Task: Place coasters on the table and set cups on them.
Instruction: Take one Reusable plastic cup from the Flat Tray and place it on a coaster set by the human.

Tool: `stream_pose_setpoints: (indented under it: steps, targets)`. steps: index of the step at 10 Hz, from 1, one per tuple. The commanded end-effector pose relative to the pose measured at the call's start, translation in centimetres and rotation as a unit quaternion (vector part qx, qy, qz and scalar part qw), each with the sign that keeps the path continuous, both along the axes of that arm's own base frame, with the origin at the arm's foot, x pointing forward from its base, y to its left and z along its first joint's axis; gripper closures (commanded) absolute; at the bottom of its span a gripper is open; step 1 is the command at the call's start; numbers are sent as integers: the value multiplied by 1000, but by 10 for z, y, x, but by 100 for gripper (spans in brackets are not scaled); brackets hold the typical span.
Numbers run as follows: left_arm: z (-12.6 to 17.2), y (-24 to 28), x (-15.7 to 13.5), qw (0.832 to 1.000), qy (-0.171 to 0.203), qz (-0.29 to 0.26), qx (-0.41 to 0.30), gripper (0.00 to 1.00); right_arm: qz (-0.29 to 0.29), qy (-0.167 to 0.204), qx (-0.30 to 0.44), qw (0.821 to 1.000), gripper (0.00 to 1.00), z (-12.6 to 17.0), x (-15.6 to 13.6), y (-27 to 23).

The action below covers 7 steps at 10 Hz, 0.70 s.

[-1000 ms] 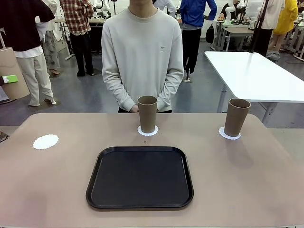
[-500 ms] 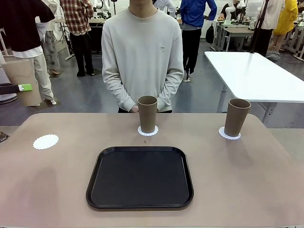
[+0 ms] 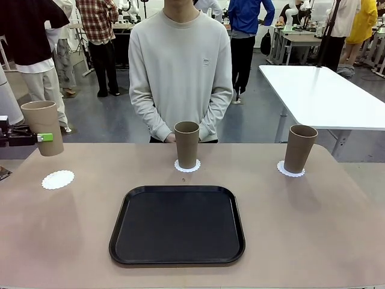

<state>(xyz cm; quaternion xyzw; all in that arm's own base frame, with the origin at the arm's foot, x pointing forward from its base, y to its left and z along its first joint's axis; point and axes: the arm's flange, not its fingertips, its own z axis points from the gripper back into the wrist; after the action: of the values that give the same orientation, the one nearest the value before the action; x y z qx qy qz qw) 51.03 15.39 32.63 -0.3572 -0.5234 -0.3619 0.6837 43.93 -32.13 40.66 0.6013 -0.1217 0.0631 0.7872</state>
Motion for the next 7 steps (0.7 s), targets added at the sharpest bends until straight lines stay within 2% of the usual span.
stream_pose_setpoints:
  steps: [1, 2, 7]
  targets:
    - [-7, 9, 1, 1000, -5, -19, -11, 15, -5, -3, 1, 1000, 0, 1, 0, 2]
    - [-10, 12, 2, 1000, 7, -11, -10, 15, -5, -3, 1, 1000, 0, 1, 0, 2]
    - [-14, 3, 0, 1000, 5, -6, -8, 15, -5, -3, 1, 1000, 0, 1, 0, 2]
